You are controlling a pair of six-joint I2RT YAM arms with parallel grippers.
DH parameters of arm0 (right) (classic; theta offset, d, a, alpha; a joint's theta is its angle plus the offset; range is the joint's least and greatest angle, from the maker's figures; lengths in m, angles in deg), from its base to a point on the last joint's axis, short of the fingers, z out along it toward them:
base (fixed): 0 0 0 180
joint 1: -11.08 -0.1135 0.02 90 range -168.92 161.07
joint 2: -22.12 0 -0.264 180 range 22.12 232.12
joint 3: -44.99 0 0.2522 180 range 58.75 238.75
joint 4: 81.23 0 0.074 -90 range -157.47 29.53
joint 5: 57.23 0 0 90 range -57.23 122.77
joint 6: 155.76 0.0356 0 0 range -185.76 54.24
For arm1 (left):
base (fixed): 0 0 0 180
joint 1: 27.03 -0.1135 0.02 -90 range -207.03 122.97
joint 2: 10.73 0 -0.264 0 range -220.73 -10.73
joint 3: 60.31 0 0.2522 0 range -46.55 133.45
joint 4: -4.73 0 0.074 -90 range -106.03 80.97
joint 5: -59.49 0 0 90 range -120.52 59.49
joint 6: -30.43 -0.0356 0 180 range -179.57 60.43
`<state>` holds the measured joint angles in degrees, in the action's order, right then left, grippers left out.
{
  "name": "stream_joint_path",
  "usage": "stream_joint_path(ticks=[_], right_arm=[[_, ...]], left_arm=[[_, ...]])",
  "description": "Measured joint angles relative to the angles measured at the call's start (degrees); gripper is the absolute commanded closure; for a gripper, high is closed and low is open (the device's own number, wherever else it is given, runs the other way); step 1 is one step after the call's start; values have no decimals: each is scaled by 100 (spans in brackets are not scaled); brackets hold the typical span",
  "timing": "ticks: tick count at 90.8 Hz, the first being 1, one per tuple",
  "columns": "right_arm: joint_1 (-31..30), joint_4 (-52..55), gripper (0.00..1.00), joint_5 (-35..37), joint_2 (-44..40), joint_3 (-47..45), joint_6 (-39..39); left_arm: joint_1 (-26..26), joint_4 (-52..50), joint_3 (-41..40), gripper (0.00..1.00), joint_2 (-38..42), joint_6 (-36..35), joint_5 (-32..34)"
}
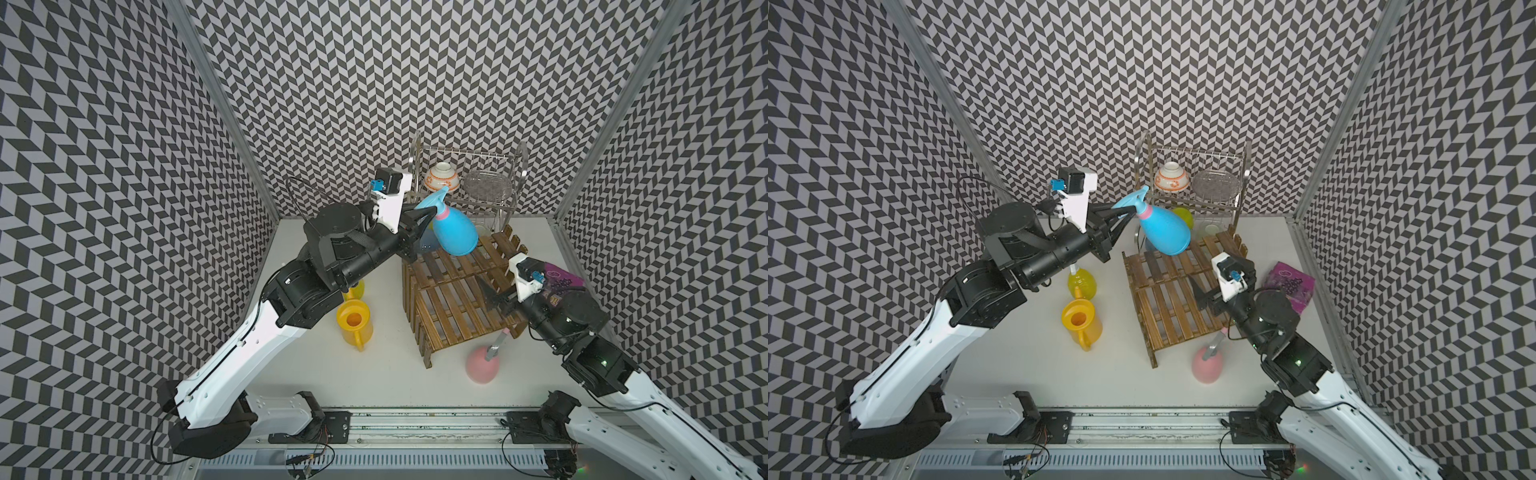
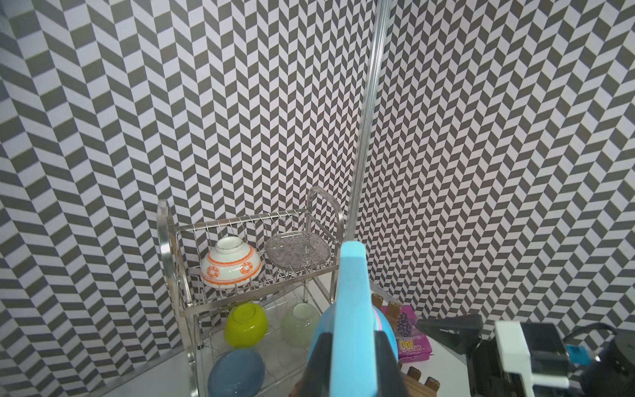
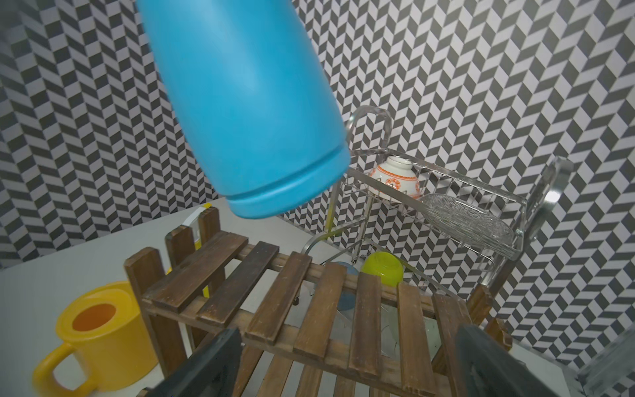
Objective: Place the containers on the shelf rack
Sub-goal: 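Place the container on the shelf.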
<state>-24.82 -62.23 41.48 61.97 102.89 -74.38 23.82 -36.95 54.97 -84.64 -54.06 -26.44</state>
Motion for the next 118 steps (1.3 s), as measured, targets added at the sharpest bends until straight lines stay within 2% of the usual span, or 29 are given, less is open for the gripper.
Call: stream_joint_path(ticks=[15, 33, 65, 102, 118], right_arm=[[916, -46, 0, -837, 306, 35, 1145], [1156, -42, 0, -1279, 396, 39, 1873], [1296, -35, 0, -1421, 323, 39, 2111], [1322, -33, 0, -1473, 323, 39, 2118], [1322, -17, 0, -1471, 310, 39, 2116]], left_arm=[[0, -564, 496, 100, -575, -389, -17], [-76, -1161, 640, 100, -1091, -612, 63], [-328, -1290, 651, 100, -1012, -654, 107], [-382, -1434, 640, 99, -848, -581, -125], [-400, -1523, 640, 81, -879, -584, -166]])
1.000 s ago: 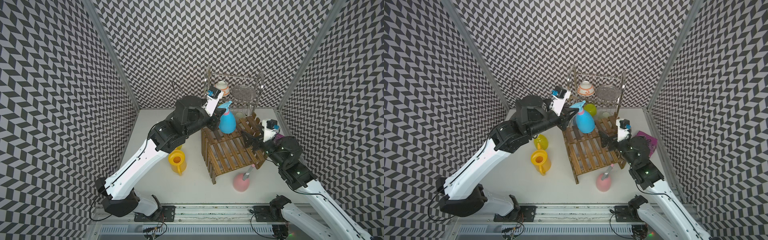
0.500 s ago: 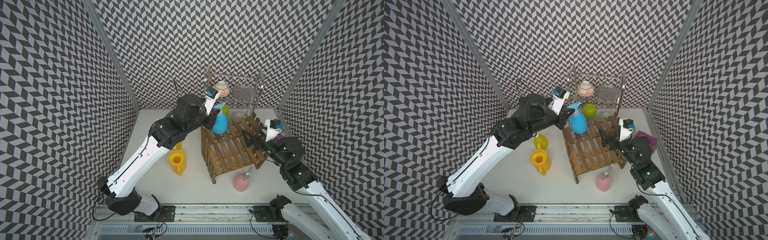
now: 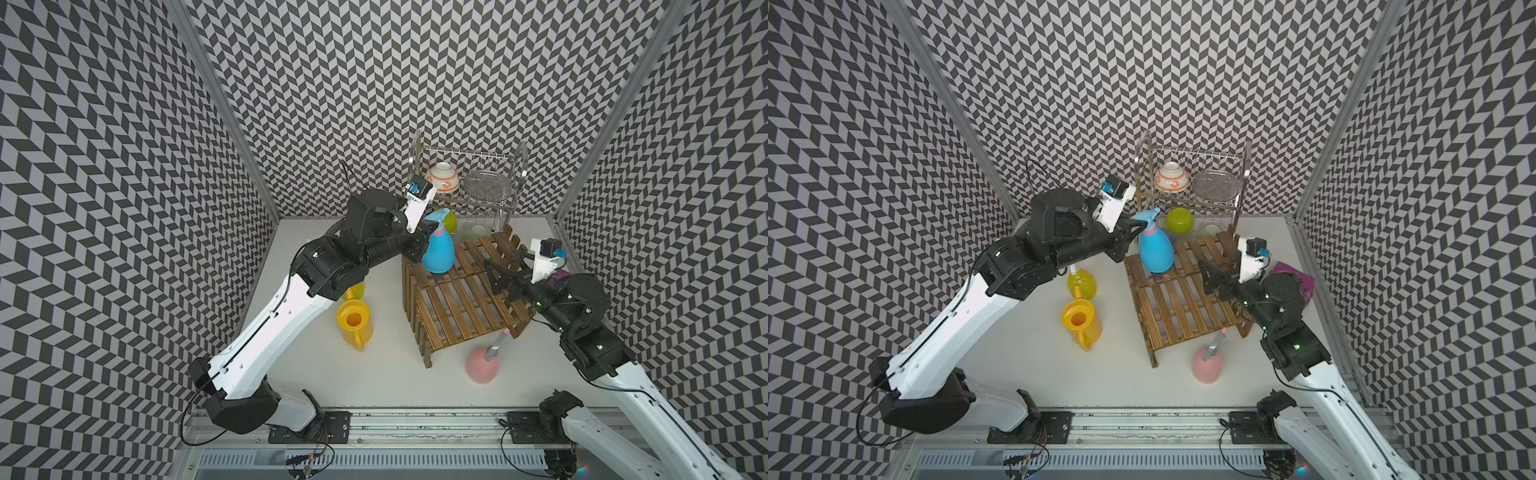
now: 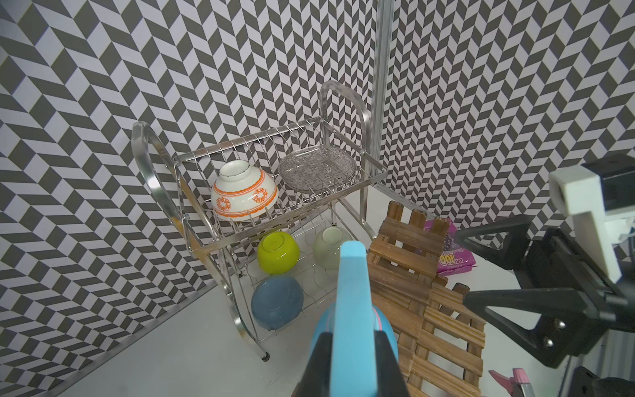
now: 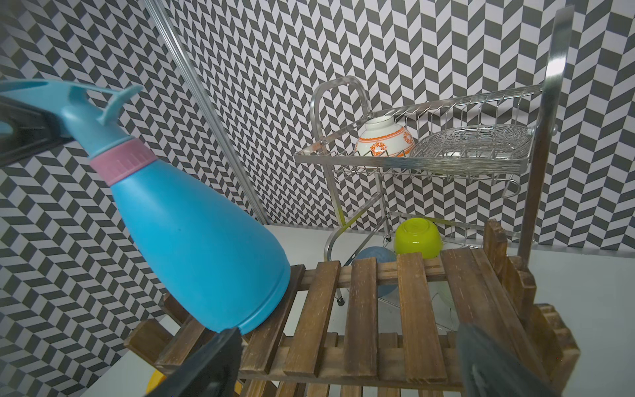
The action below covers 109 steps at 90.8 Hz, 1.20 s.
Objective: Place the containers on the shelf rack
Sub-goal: 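Place the container on the shelf.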
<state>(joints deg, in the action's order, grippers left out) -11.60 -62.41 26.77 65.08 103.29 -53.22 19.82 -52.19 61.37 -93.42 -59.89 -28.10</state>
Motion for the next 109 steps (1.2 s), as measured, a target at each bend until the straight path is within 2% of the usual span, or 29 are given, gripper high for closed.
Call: stream_joint_path(ticks=[9, 23, 62, 69, 74, 83, 93, 99, 109], right_arm=[[0, 33, 0, 2, -44, -2, 0], [0, 48, 0, 2, -85, -2, 0], [11, 50, 0, 2, -98, -4, -4], [11, 50, 0, 2, -105, -7, -4], [11, 52, 0, -2, -107, -15, -4], [11, 55, 0, -31, -107, -35, -2], [11, 57, 0, -129, -190, -109, 20], [11, 52, 0, -177, -317, -186, 57], [26, 44, 0, -260, -632, -358, 107]], left_arm=[[0, -2, 0, 71, -7, -7, -24], [-2, -9, 0, 62, -42, 63, -81], [0, 4, -2, 59, -46, 144, -254], [0, 50, -35, 56, -26, 142, -264], [0, 153, -164, 49, 48, 149, -262], [-2, 608, -796, 29, 472, 181, -249], [-2, 1567, -2061, 11, 1515, 186, -247], [-2, 2376, -2942, 7, 2293, 278, -223], [-2, 3556, -4028, 6, 3254, 485, -85]])
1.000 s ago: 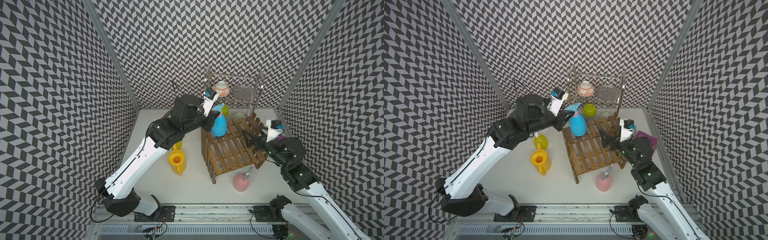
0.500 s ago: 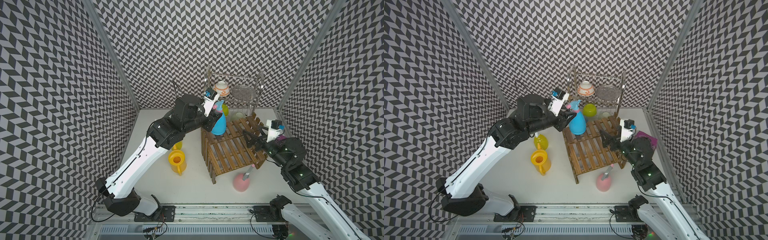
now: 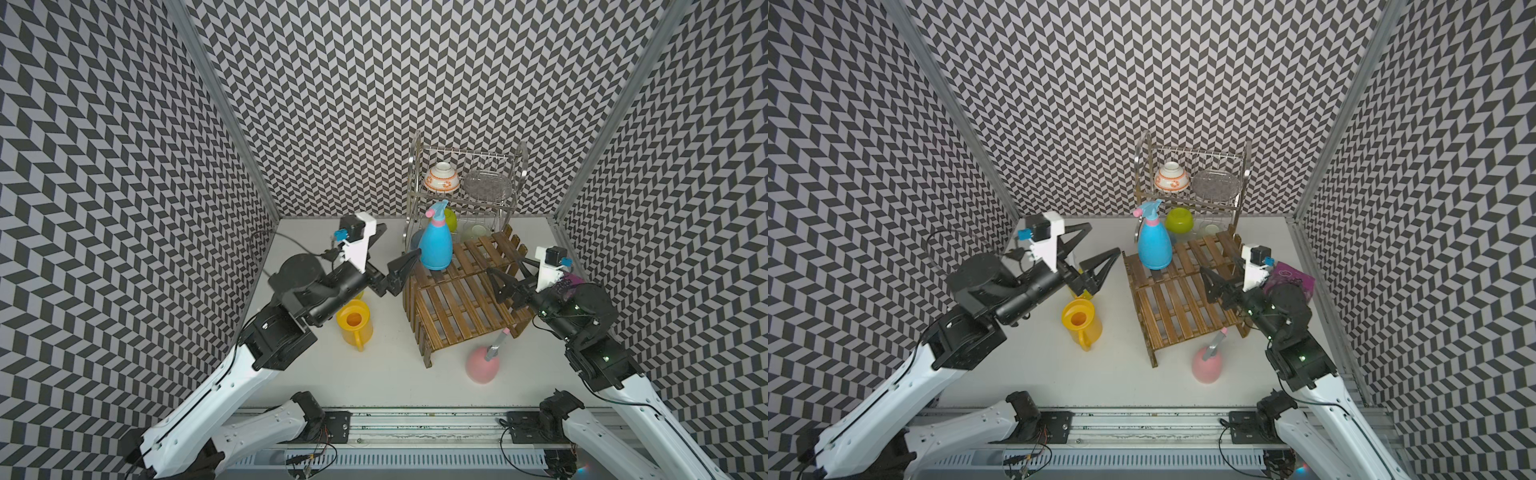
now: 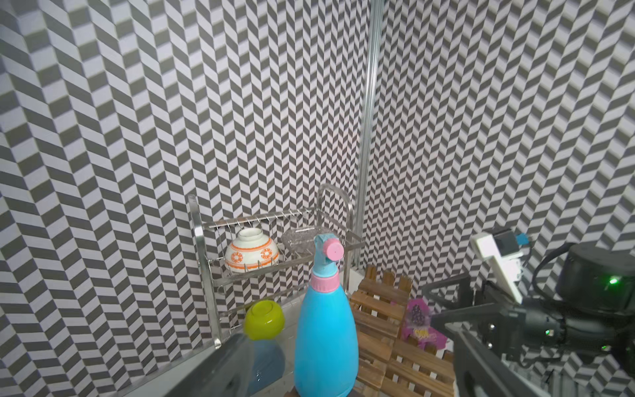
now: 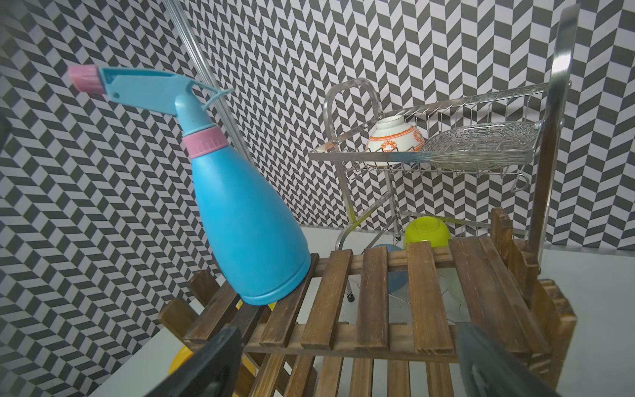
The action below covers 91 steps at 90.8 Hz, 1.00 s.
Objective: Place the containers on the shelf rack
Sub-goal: 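Place the container on the shelf, then pick up a container from the center of the board.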
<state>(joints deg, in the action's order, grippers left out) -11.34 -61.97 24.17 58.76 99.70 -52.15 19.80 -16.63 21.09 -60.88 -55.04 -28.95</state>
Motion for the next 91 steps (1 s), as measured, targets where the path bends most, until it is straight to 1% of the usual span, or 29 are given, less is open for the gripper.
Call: stream_joint_path(ticks=[7, 16, 37, 54, 75, 91], right_arm=[[7, -4, 0, -57, -225, -127, 74], [9, -7, 0, -173, -481, -306, 254], [9, 13, 0, -398, -984, -514, 881], [-15, 68, 0, -411, -1464, -525, 1093], [-105, 212, 0, -444, -1646, -520, 1093], [-109, 691, 0, -450, -1676, -361, 1261]], left_arm=[[0, 535, -398, 7, 302, 199, 197], [0, 833, -682, 7, 376, 520, 505], [0, 876, -1440, 7, 608, 1381, 1250], [0, 837, -1694, 7, 876, 2039, 1665], [-11, 772, -1784, 7, 1051, 2470, 1722], [-11, 789, -2181, 6, 1252, 2428, 1482]])
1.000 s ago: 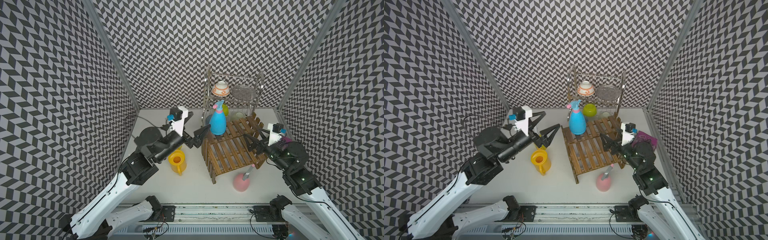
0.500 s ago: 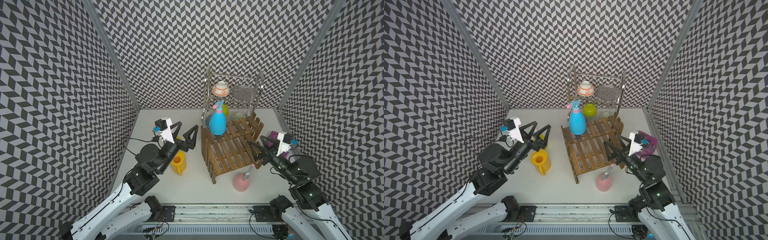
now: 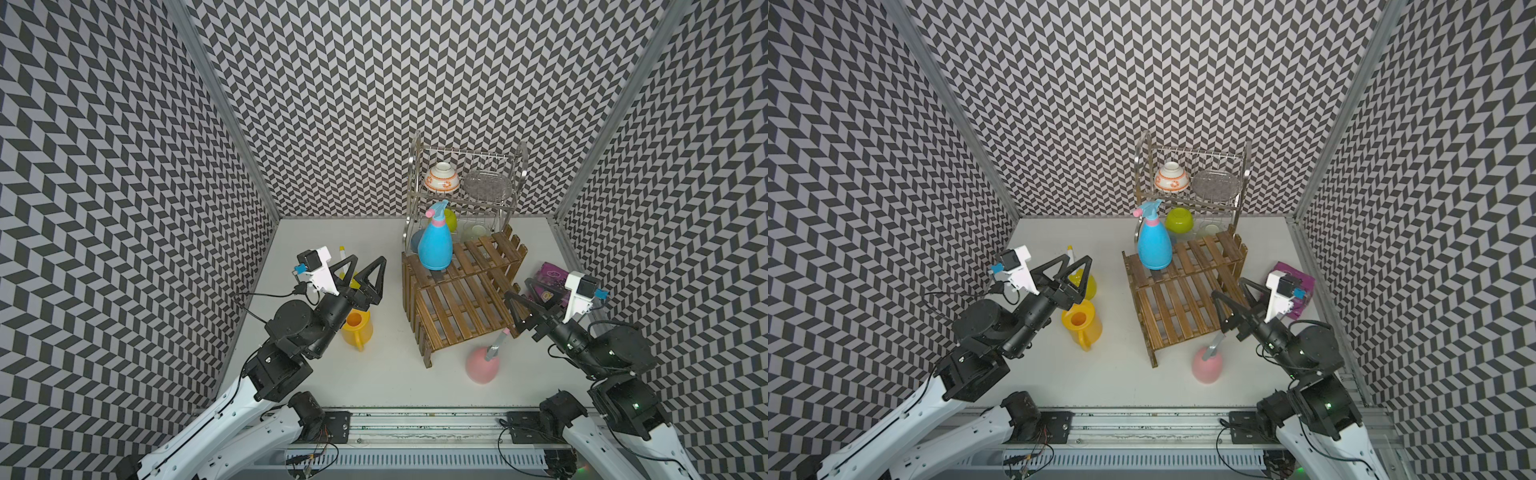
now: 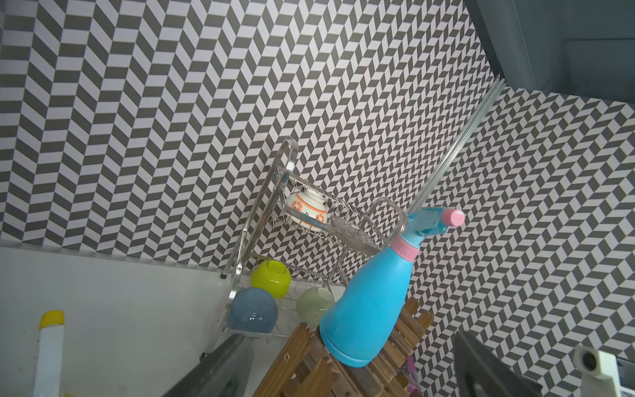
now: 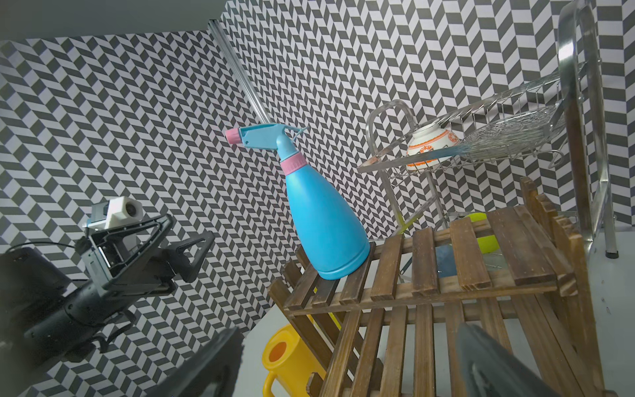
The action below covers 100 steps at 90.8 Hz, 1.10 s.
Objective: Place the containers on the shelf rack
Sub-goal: 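Pick up a container from the center of the board.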
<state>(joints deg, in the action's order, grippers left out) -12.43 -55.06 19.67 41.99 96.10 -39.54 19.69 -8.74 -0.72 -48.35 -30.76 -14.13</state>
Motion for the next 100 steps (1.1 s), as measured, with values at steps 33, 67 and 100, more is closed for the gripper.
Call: stream_joint_path(ticks=[33, 67, 100], right_arm=[[0, 1670, 5, -57, 459, 1368, 693], [0, 3801, 37, -164, 1814, 2223, 758], [0, 5410, 45, 133, 2218, 2229, 1147]], left_arm=[[0, -90, -476, 7, 214, -678, -901], [0, -140, -535, 7, 240, -1261, -1432], [0, -221, -535, 6, 365, -1598, -1554]])
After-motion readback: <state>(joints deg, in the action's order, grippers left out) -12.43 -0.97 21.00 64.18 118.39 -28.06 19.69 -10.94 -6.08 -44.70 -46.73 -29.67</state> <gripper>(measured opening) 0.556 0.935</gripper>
